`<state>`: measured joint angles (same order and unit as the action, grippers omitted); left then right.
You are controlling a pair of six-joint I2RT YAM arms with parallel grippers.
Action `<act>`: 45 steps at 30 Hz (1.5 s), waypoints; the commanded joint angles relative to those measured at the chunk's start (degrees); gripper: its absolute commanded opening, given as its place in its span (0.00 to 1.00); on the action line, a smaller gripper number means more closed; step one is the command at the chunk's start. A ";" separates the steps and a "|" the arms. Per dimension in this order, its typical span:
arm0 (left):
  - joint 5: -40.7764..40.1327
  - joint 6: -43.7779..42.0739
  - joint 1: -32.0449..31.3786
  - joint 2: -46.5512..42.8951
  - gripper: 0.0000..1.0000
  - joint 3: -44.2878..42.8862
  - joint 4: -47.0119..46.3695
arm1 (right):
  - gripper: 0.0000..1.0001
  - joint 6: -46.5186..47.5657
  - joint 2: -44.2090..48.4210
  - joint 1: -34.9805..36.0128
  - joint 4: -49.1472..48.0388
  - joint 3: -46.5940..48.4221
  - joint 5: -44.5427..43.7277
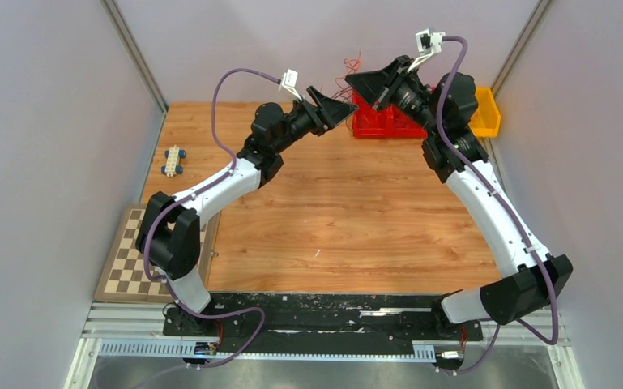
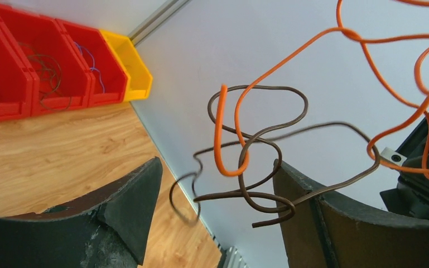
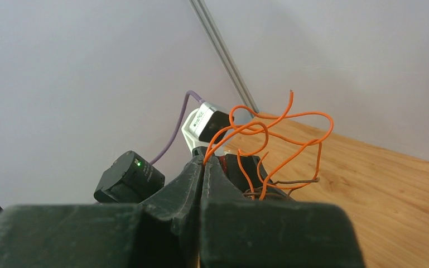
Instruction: Untangle the cables
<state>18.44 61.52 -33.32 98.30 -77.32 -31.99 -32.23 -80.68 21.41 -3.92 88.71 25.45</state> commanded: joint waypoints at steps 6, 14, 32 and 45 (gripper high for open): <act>-1.50 1.18 0.51 -0.83 0.81 -1.04 -3.74 | 0.00 -1.91 4.69 3.12 -1.22 -3.62 -9.92; 0.63 0.05 0.54 -1.20 0.06 0.51 -4.80 | 0.00 -1.11 4.37 3.71 -0.91 -2.36 -12.57; 3.30 -9.22 7.11 -12.10 0.00 31.42 0.60 | 0.00 13.62 -14.70 -9.94 -3.37 25.25 -11.50; 7.04 -18.30 10.06 -14.99 0.00 37.67 4.91 | 0.00 19.17 -28.56 -15.08 -5.17 41.34 -8.79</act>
<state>24.36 47.68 -24.32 85.38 -41.80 -29.47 -16.69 -107.87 7.99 -4.36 122.87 16.69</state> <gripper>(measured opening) 0.009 0.004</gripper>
